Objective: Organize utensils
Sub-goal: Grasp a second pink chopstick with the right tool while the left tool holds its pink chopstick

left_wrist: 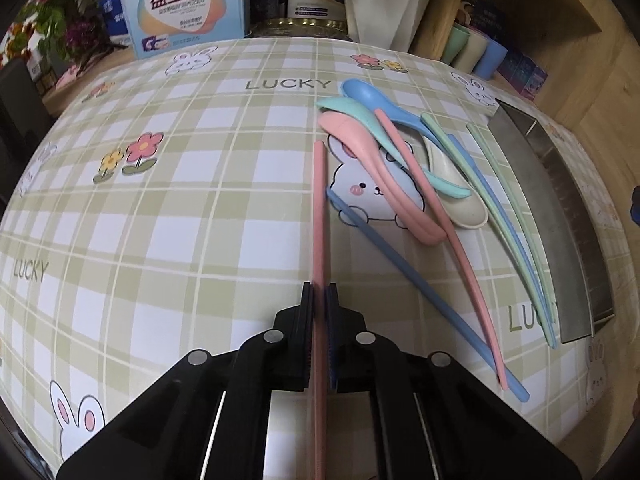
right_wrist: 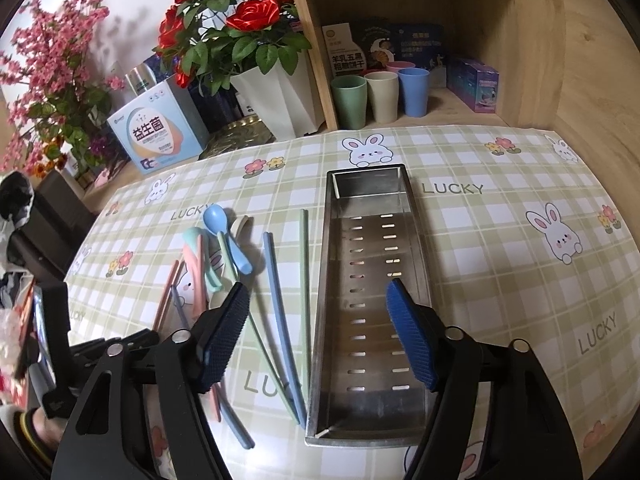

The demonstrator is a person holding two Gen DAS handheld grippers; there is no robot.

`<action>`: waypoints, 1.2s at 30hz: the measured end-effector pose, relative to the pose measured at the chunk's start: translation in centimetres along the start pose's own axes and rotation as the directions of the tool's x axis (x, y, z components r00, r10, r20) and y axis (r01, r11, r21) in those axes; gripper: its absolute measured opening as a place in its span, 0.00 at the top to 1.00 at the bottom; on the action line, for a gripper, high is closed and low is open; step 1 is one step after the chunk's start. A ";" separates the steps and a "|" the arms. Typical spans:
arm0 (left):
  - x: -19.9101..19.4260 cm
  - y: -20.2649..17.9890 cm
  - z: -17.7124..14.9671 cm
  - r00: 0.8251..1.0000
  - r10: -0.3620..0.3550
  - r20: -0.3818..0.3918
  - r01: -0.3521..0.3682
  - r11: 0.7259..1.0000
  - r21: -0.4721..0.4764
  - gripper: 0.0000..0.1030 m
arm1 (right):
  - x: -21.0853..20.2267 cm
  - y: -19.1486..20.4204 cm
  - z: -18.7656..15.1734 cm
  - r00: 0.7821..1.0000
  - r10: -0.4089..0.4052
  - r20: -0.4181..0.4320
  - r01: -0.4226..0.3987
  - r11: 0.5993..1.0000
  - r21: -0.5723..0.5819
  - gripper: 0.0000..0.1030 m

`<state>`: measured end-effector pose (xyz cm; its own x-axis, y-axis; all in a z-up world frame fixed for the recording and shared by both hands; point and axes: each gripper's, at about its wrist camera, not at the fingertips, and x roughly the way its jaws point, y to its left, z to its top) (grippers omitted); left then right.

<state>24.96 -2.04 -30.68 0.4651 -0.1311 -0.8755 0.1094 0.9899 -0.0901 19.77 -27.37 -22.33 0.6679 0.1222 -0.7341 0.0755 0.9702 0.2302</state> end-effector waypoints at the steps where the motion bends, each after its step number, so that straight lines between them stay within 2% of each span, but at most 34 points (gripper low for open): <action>1: -0.1 0.2 -0.1 1.000 -0.001 -0.001 0.001 1.000 -0.006 0.94 | 0.0 0.1 0.0 1.000 0.004 -0.002 -0.004 1.000 -0.003 0.36; 6: -1.5 1.7 -0.2 1.000 0.008 0.031 -0.006 0.998 -0.058 0.94 | 0.1 0.7 -0.1 1.000 0.012 -0.016 -0.012 1.000 -0.027 0.42; 11: -3.1 2.4 0.1 0.998 0.005 0.065 0.000 0.997 -0.080 0.94 | 1.2 2.1 -0.4 0.997 0.034 -0.067 -0.038 0.997 -0.067 0.58; 17: -4.3 2.6 0.1 0.996 -0.025 0.085 0.031 0.997 -0.075 0.94 | 3.5 6.6 -0.5 0.981 0.137 -0.135 -0.159 0.973 -0.165 0.73; 20: -4.6 3.0 -0.1 0.996 -0.030 0.085 0.037 0.996 -0.085 0.94 | 5.3 8.8 -1.1 0.970 0.161 -0.183 -0.200 0.956 -0.215 0.80; 23: -4.8 3.5 -0.2 0.996 -0.038 0.085 0.046 0.995 -0.094 0.94 | 7.0 10.4 -1.7 0.961 0.157 -0.229 -0.213 0.945 -0.248 0.84; 27: -4.9 4.0 -0.4 0.995 -0.047 0.089 0.056 0.993 -0.107 0.94 | 9.0 11.5 -2.5 0.947 0.146 -0.285 -0.218 0.947 -0.238 0.86; 36: -4.7 4.2 -0.7 0.995 -0.058 0.081 0.067 0.991 -0.113 0.94 | 11.2 11.1 -2.8 0.939 0.131 -0.318 -0.191 0.967 -0.167 0.88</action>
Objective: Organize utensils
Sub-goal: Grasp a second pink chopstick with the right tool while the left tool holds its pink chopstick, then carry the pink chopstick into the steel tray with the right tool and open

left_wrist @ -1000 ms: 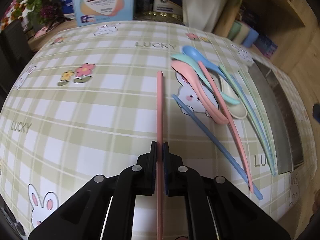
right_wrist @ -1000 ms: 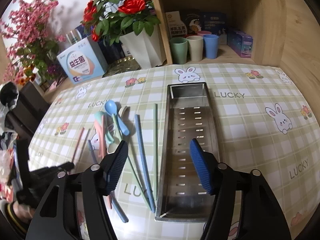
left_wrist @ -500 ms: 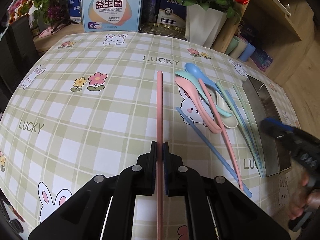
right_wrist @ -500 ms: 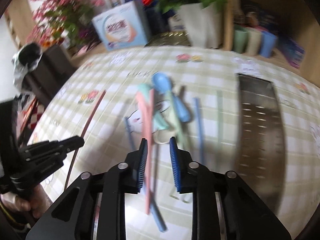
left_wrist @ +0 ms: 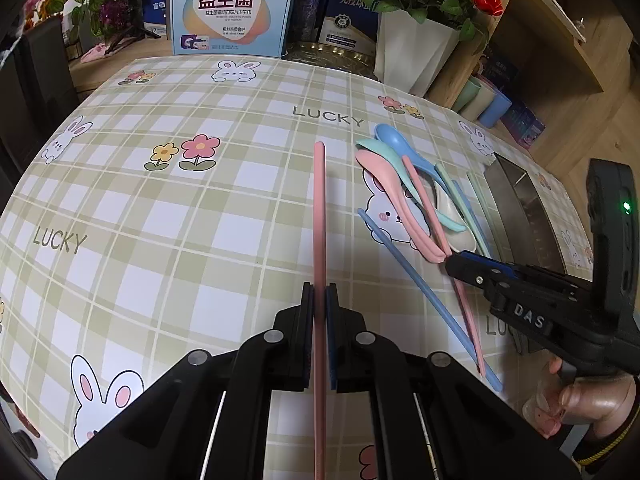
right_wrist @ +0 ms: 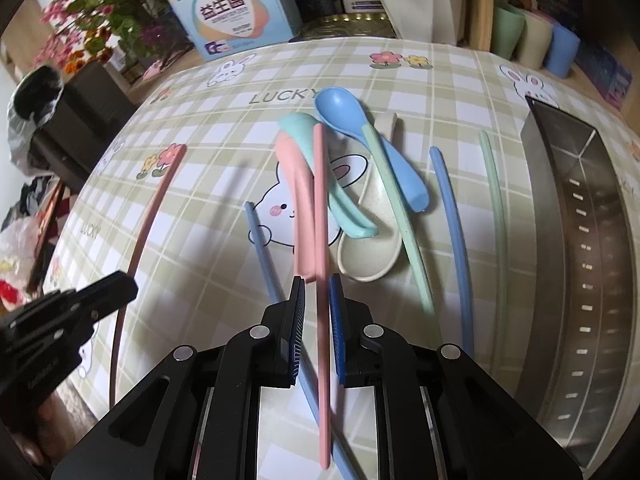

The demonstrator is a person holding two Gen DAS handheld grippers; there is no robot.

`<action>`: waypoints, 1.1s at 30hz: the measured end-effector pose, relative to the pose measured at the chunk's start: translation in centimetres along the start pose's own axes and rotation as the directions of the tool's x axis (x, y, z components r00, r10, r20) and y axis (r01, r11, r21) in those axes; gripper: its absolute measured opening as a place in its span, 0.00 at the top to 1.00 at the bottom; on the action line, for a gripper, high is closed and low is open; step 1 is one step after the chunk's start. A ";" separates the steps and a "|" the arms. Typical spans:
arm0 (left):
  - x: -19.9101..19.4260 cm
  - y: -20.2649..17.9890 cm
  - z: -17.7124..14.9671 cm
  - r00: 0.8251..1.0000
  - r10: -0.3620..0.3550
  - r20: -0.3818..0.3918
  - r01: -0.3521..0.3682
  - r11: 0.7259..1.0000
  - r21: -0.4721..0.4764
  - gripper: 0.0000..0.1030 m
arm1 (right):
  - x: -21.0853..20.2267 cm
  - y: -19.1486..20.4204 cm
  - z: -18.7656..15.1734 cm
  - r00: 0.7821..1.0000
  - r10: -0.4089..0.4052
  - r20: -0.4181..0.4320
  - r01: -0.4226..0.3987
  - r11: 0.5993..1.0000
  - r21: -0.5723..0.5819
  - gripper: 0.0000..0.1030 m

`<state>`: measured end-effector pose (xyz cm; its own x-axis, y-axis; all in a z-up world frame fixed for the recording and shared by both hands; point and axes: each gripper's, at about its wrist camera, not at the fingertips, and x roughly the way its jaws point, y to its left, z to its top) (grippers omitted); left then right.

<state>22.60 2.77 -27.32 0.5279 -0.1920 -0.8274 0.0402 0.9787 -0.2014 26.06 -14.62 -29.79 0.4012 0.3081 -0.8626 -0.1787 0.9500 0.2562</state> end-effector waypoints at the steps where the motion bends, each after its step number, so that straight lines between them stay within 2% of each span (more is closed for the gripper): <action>1: 0.0 0.0 0.0 1.000 -0.001 0.000 0.001 1.000 0.000 0.94 | 0.2 -0.1 0.1 1.000 0.002 -0.004 -0.002 1.000 0.008 0.88; 6: 0.0 -0.1 0.0 1.000 0.001 0.000 -0.001 1.000 0.000 0.94 | 0.8 -0.4 0.4 1.000 0.027 -0.010 -0.026 0.999 0.045 0.88; 8: 0.0 -0.1 0.0 1.000 0.001 0.000 -0.001 1.000 0.000 0.94 | 0.9 -0.5 0.5 0.999 0.039 -0.009 -0.039 0.997 0.062 0.93; 12: -0.1 -0.1 0.0 1.000 0.003 0.001 -0.003 1.000 -0.001 0.94 | 0.9 -0.6 0.1 0.998 0.060 -0.006 -0.059 0.994 0.088 0.94; 17: -0.4 -0.2 -0.2 1.000 0.004 0.012 -0.004 1.000 -0.001 0.94 | -0.8 -1.1 -0.9 0.992 0.115 0.049 -0.121 0.982 0.145 0.94; 22: -0.5 -0.6 -0.2 1.000 0.001 0.015 -0.001 1.000 0.009 0.94 | -2.7 -1.1 -1.8 0.987 0.122 0.102 -0.136 0.981 0.141 0.94; 29: -0.8 -1.3 -0.1 1.000 0.005 0.021 -0.005 1.000 0.018 0.94 | -7.4 -4.4 -0.9 0.972 0.062 0.228 -0.102 0.980 0.169 0.94; 33: -0.7 -1.5 -0.1 1.000 0.005 0.019 -0.005 1.000 0.011 0.94 | -9.1 -9.0 -0.1 0.970 -0.060 0.236 0.007 0.976 0.217 0.94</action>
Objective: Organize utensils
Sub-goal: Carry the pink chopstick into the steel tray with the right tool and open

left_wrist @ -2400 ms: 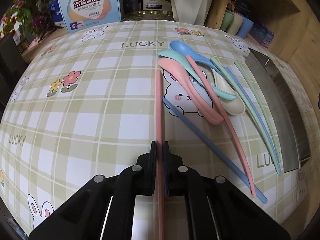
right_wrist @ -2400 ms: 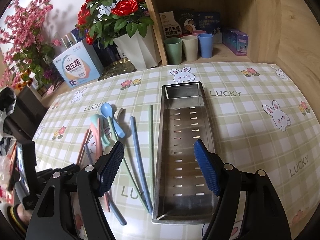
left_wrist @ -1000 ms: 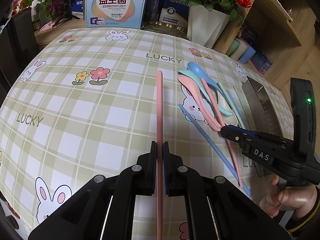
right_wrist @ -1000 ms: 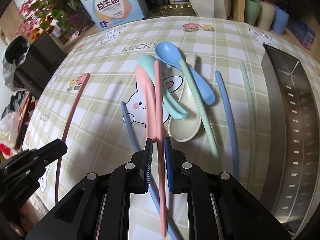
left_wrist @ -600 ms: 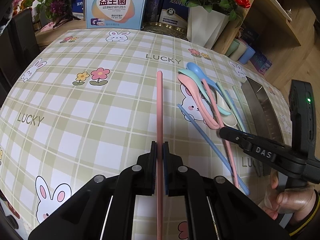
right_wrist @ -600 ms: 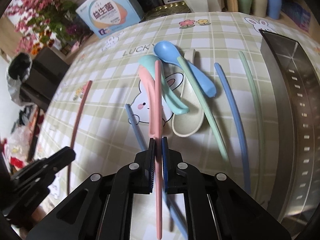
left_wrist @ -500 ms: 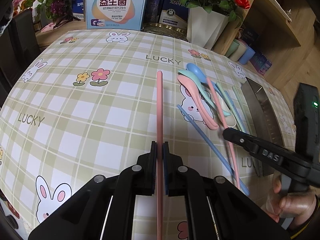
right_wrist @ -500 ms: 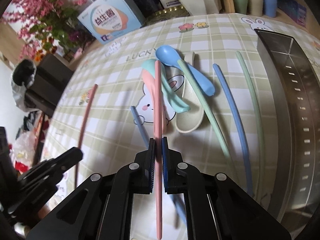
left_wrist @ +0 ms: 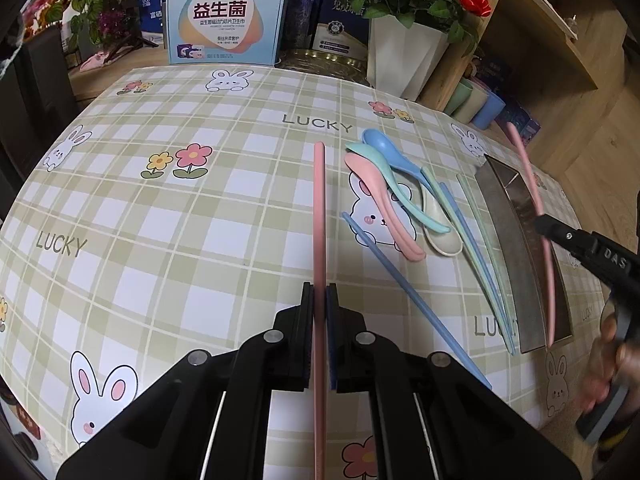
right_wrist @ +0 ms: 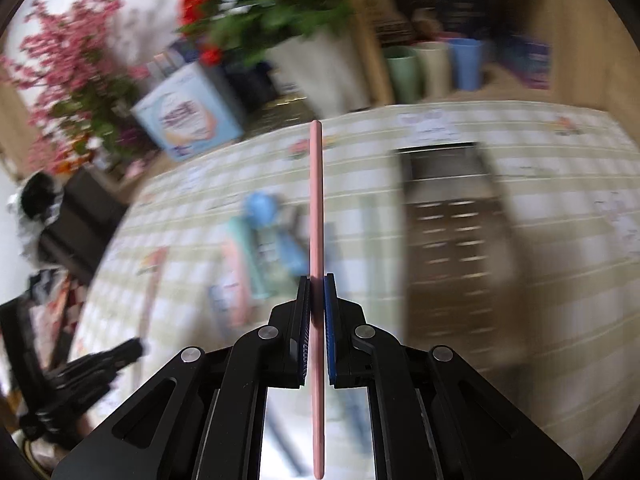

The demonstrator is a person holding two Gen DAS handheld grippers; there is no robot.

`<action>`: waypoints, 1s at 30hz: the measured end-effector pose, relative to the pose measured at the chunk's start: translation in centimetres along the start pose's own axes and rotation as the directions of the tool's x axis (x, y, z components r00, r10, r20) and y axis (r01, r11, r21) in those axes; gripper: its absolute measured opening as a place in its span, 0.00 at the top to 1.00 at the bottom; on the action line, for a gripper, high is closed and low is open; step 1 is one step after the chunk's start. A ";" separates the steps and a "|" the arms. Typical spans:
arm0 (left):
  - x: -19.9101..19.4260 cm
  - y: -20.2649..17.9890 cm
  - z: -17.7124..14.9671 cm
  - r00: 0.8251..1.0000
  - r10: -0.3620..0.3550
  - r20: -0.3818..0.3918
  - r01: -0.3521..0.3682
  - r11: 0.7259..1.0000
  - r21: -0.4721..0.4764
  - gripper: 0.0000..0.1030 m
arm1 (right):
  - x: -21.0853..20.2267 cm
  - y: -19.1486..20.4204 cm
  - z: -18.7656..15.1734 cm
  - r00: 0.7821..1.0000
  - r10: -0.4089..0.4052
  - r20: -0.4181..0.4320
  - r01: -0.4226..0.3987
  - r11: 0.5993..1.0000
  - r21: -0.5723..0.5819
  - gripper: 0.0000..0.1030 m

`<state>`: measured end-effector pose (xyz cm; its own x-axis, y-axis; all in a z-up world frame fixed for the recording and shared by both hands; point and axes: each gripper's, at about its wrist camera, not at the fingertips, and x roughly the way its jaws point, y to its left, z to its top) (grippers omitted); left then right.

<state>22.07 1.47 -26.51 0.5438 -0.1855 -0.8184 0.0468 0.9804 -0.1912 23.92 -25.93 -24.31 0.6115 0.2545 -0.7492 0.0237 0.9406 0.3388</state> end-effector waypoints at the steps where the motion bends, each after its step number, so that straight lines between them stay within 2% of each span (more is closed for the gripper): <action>1: 0.0 0.0 0.0 1.000 -0.002 -0.001 0.002 1.000 0.000 0.94 | 0.0 -1.3 0.4 0.999 -0.038 -0.004 0.038 0.999 0.013 0.94; 4: 0.0 -0.4 -0.1 1.000 -0.004 -0.003 0.004 1.000 0.007 0.94 | 0.5 -4.1 1.0 0.985 -0.173 -0.026 0.173 0.985 -0.020 0.94; 8: 0.0 -0.6 -0.1 1.000 -0.008 -0.005 0.008 1.000 0.015 0.94 | 1.6 -6.1 0.7 0.963 -0.259 -0.069 0.256 0.965 -0.051 0.94; 22: 0.3 -0.1 -0.1 1.000 -0.013 -0.022 0.013 1.000 0.006 0.94 | 5.1 -5.5 -0.8 0.900 -0.405 -0.158 0.388 0.913 -0.128 0.94; 27: 0.2 -0.1 -0.1 0.999 -0.019 -0.028 0.019 1.000 0.001 0.94 | 5.6 -5.4 -0.5 0.883 -0.436 -0.174 0.419 0.899 -0.125 0.94; 30: 0.2 -0.1 -0.1 0.999 -0.025 -0.037 0.025 1.000 -0.001 0.94 | 5.3 -5.1 -0.2 0.882 -0.441 -0.166 0.426 0.897 -0.119 0.93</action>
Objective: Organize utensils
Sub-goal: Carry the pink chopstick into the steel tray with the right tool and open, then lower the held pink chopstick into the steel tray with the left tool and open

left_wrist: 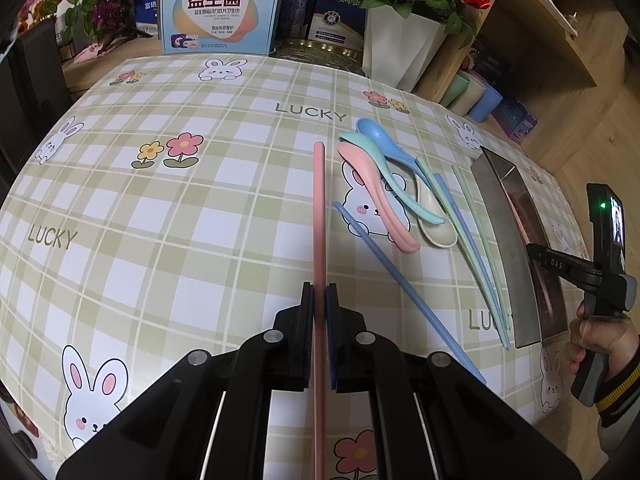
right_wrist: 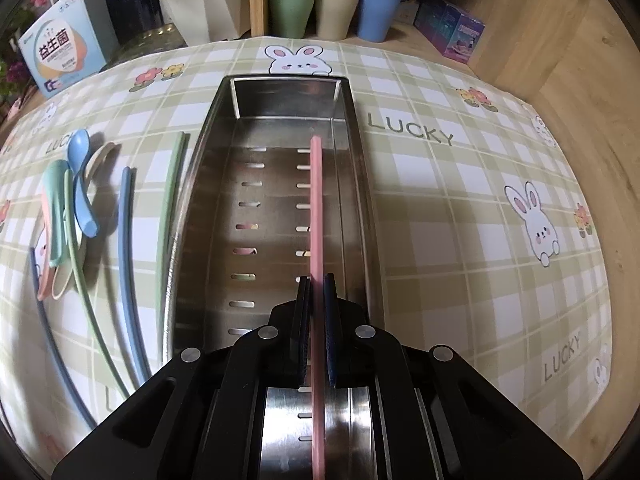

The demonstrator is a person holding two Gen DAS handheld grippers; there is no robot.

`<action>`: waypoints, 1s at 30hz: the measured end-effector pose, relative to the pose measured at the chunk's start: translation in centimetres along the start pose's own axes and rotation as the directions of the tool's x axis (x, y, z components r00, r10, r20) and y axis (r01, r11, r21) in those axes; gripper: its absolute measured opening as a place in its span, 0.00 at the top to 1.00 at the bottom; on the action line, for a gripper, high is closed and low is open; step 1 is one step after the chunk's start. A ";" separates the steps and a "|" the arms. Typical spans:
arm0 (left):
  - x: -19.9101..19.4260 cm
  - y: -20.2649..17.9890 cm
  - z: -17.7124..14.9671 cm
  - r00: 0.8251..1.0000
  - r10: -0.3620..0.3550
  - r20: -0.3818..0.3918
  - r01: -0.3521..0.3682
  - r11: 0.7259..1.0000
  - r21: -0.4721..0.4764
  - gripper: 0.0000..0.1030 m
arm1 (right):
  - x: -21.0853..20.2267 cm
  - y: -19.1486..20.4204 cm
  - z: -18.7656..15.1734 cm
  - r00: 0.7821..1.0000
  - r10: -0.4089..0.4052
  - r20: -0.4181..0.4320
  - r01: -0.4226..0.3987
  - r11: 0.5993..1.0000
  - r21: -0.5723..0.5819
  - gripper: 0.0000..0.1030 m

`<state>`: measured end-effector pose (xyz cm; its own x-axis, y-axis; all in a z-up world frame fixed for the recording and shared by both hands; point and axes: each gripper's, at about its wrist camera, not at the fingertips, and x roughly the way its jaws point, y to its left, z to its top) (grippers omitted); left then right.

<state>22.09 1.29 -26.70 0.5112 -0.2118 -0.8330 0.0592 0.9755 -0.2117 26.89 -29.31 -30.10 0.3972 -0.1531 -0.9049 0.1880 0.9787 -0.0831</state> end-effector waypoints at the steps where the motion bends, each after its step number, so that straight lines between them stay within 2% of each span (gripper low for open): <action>1: 0.0 -0.1 0.1 1.000 0.000 -0.001 0.000 1.000 0.002 0.94 | -0.2 0.0 0.1 1.000 0.003 0.006 -0.003 1.000 0.004 0.93; 8: -0.7 -1.1 1.2 1.000 -0.009 0.005 0.009 1.000 0.029 0.94 | -3.4 -0.6 0.8 0.994 0.067 0.082 -0.071 0.996 0.049 0.92; 12: -0.9 -2.6 2.2 0.999 -0.030 -0.014 0.030 0.999 0.043 0.94 | -5.1 -2.5 0.6 0.983 0.139 0.123 -0.151 0.984 0.093 0.92; 15: -0.7 -4.2 2.6 0.998 -0.044 -0.035 0.046 0.998 0.052 0.94 | -5.7 -3.9 0.4 0.978 0.162 0.133 -0.176 0.978 0.108 0.88; 16: -0.6 -4.9 2.7 0.998 -0.051 -0.045 0.054 0.997 0.059 0.94 | -5.8 -4.3 0.3 0.977 0.165 0.137 -0.180 0.978 0.109 0.81; 17: -0.5 -5.8 2.7 0.997 -0.058 -0.056 0.061 0.996 0.067 0.94 | -5.9 -4.8 0.1 0.976 0.164 0.142 -0.180 0.977 0.112 0.67; 19: -0.2 -7.1 2.8 0.995 -0.066 -0.075 0.072 0.994 0.080 0.94 | -6.2 -5.8 -0.2 0.974 0.161 0.161 -0.182 0.976 0.120 0.52; 21: 0.2 -8.7 2.9 0.993 -0.071 -0.095 0.079 0.993 0.090 0.94 | -6.1 -6.7 -0.4 0.974 0.158 0.163 -0.179 0.976 0.124 0.52; 23: 0.7 -10.0 3.1 0.991 -0.075 -0.112 0.086 0.991 0.099 0.94 | -5.8 -7.9 -0.7 0.975 0.158 0.158 -0.180 0.974 0.136 0.45; 30: 3.6 -16.3 3.9 0.976 -0.110 -0.187 0.135 0.983 0.127 0.94 | -4.9 -11.0 -1.8 0.969 0.201 0.144 -0.225 0.958 0.176 0.34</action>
<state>26.27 -15.14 -24.24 0.3319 -0.3248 -0.8857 0.2362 0.9376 -0.2553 21.31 -39.13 -25.51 0.5523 0.0284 -0.8332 0.2490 0.9482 0.1974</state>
